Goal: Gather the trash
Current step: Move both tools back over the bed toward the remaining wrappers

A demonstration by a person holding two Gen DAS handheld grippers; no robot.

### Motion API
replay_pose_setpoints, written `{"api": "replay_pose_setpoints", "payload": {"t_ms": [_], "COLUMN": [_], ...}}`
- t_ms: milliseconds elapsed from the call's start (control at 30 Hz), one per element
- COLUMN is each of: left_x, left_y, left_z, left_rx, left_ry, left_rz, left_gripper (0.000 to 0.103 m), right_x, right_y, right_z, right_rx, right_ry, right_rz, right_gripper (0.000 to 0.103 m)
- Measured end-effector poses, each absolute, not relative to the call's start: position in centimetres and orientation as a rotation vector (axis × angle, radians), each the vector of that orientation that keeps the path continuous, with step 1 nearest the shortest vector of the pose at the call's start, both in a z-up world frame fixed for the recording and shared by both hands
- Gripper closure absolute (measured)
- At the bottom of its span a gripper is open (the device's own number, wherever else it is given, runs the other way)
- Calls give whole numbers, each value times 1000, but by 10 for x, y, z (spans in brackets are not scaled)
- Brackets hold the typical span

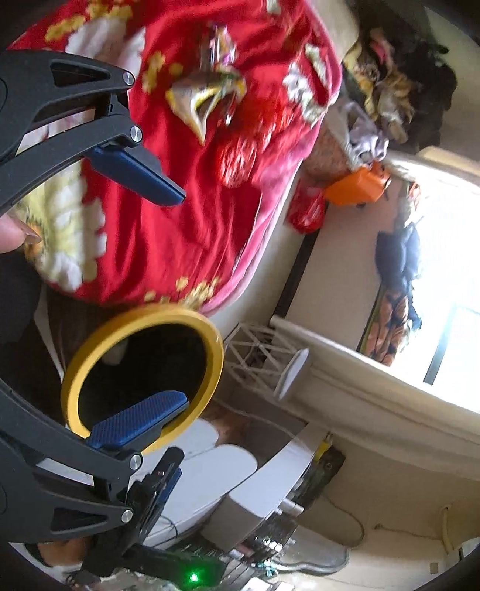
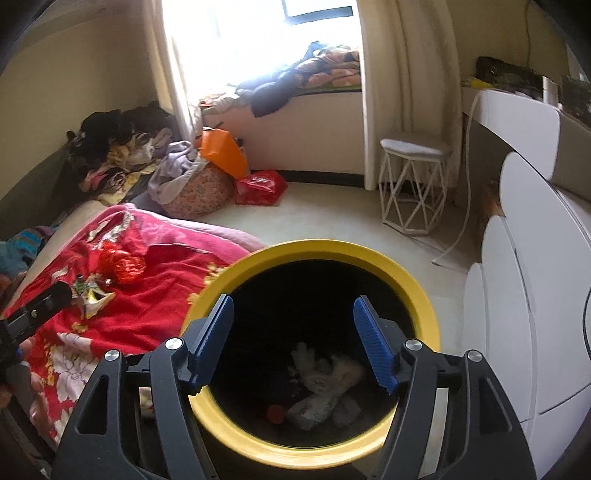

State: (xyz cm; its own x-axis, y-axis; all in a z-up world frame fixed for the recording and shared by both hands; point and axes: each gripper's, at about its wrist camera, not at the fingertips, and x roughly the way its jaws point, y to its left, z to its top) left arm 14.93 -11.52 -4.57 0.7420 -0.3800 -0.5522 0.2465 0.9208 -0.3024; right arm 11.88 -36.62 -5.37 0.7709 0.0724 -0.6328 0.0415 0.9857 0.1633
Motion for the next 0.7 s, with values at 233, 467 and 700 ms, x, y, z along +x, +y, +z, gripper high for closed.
{"api": "replay_pose_setpoints", "payload": {"t_ms": [233,467,700], "left_x": [138,130,124], "left_y": [-79,-49,-19], "left_z": [-38,-32,-28], "left_rx": [-236,-248,-269], "left_ry": [617,598,578], "left_rz": [-277,-214,-169], "left_gripper": [11,11,11], "right_x": [116,115,115], "right_y": [-328,-282,-239], "right_z": [-48,-48,-43], "right_rx": [143,63,38], "right_ry": [674,688,700], "right_rz": [107,195,300], "right_gripper": [37,37,37]}}
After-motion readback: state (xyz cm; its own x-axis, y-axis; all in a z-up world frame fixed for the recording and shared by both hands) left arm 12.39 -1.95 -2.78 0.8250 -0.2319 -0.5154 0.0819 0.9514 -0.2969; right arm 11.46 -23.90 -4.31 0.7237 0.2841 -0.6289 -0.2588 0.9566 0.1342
